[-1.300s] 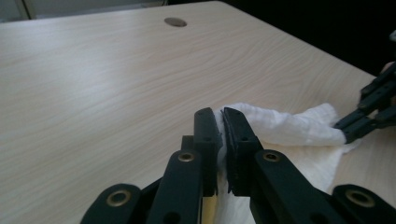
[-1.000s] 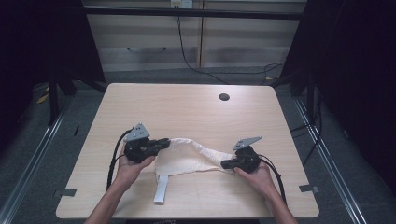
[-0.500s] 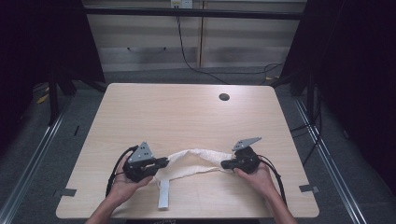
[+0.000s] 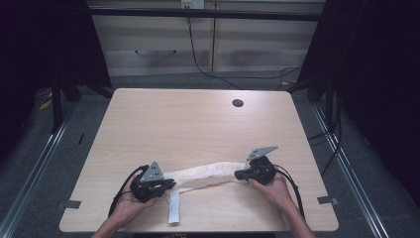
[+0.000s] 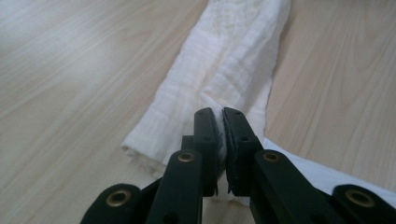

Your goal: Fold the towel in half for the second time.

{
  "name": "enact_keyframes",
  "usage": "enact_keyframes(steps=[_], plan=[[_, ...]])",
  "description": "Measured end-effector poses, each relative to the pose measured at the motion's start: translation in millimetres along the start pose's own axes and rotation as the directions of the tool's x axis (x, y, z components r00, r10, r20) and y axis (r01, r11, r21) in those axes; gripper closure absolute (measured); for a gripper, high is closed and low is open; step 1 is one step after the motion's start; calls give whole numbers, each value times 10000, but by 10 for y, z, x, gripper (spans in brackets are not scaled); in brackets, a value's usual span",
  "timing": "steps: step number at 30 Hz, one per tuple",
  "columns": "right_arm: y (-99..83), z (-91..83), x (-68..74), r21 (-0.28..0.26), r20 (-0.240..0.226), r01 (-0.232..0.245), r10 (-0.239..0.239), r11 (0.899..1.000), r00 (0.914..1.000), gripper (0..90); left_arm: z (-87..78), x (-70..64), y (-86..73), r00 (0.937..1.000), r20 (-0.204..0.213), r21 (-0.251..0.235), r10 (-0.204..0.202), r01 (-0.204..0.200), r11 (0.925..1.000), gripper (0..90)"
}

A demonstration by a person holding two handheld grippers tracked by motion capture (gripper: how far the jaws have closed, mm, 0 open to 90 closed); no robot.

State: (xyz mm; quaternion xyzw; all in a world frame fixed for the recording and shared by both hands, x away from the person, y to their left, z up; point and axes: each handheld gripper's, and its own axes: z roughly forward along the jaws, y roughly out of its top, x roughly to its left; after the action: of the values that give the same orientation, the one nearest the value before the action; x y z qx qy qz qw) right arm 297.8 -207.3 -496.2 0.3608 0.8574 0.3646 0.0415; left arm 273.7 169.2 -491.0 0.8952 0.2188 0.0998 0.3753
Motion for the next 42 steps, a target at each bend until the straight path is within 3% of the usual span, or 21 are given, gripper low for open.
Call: enact_keyframes(steps=[7, 10, 11, 14, 21, 25, 29, 34, 37, 42], plan=[[-38, -66, -23, 36, 564, 155, -156, 9999, 9983, 881, 47, 18, -49, 9997, 192, -149, -165, 168, 9997, 849], [-55, -90, -25, 9, 927, 329, -328, 9995, 9951, 881, 51, 43, -51, 9999, 107, -92, -44, 45, 9999, 850], [-65, -109, -26, 52, 1079, 321, -325, 9995, 9936, 881, 63, 43, -52, 9998, 49, -261, -172, 174, 9995, 850], [-113, -144, -23, -105, 1184, 277, -262, 9996, 9926, 882, 79, 79, -38, 10000, -3, -212, -99, 99, 9997, 850], [-145, -154, -18, -243, 1075, 115, -89, 9996, 9942, 881, 176, 299, 23, 9971, -221, -360, -733, 725, 9967, 850], [-145, -133, -40, -421, 985, -103, 144, 9991, 9950, 880, 230, 354, 61, 9917, -361, -517, -1231, 1212, 9913, 849], [-145, -130, -10, -436, 1179, -59, 110, 9990, 9930, 877, 189, 322, 55, 9927, -444, -583, -1125, 1099, 9922, 843], [-171, -139, 51, -512, 1371, 84, -13, 9987, 9906, 842, 87, 256, 52, 9936, -82, -926, -1123, 1111, 9895, 806], [-182, -162, 90, -582, 1401, 72, 10, 9983, 9901, 736, 2, 195, 78, 9949, -76, -1123, -1008, 993, 9887, 743], [-198, -205, 134, -706, 1249, -121, 208, 9974, 9920, 656, -44, 82, 99, 9966, 234, -1094, -791, 812, 9907, 705]])
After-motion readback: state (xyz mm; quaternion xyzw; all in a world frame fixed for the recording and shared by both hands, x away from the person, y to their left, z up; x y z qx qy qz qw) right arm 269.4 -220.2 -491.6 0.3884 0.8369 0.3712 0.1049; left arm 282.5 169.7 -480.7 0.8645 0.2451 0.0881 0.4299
